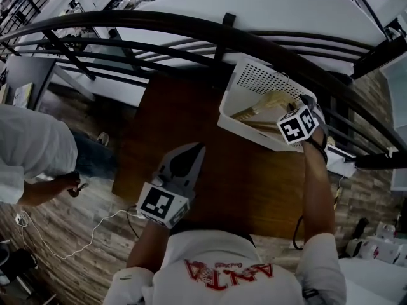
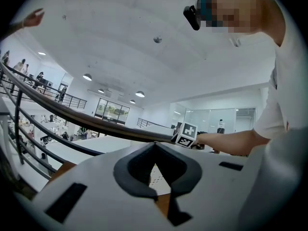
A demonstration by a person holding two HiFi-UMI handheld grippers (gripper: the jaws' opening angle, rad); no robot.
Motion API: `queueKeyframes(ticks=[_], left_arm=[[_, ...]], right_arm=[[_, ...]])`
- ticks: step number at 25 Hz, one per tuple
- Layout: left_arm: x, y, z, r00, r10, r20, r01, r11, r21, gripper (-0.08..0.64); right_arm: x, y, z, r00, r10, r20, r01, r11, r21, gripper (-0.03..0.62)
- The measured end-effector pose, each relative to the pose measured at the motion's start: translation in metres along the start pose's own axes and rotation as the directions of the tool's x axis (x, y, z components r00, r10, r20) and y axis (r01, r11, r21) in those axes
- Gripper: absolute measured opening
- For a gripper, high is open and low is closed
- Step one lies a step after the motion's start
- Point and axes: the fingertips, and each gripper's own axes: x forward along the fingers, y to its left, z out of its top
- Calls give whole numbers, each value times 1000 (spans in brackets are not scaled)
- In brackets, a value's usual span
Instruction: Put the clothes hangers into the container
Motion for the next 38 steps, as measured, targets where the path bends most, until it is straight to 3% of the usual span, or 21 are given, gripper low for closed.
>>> queueKeyframes(ticks=[2,6,10,14,21,27,32,38], left_arm=[[-2,0,3,1000,-2,3,2,1000,-4,9],[-6,-5,11,1000,-16,7,16,1000,9,9],[-7,-13,26,999,-30,43,28,999,44,9],[-16,-24,39,998,-44,37,41,996,84,9],[-21,-53,58,996,-62,62,54,991,122,9],[-26,-80,73,994,-79,77,66,985,157,9],[-29,-104,82,992,-90,83,74,981,179,9],[-31,-117,79,991,-103,86,85,977,194,8]], right_arm=[[-28,-2,10,997,-28,74,25,999,46,154],[-95,1,31,960,-67,272,4,974,227,14],[-143,6,22,908,-83,411,-110,898,426,2],[-185,14,11,848,-116,518,-209,824,527,2],[-254,21,-19,744,-213,633,-304,735,605,2],[-291,21,-49,694,-270,668,-346,689,637,2],[-310,17,-69,666,-304,681,-350,679,645,1],[-313,21,-73,660,-291,693,-357,691,629,2]])
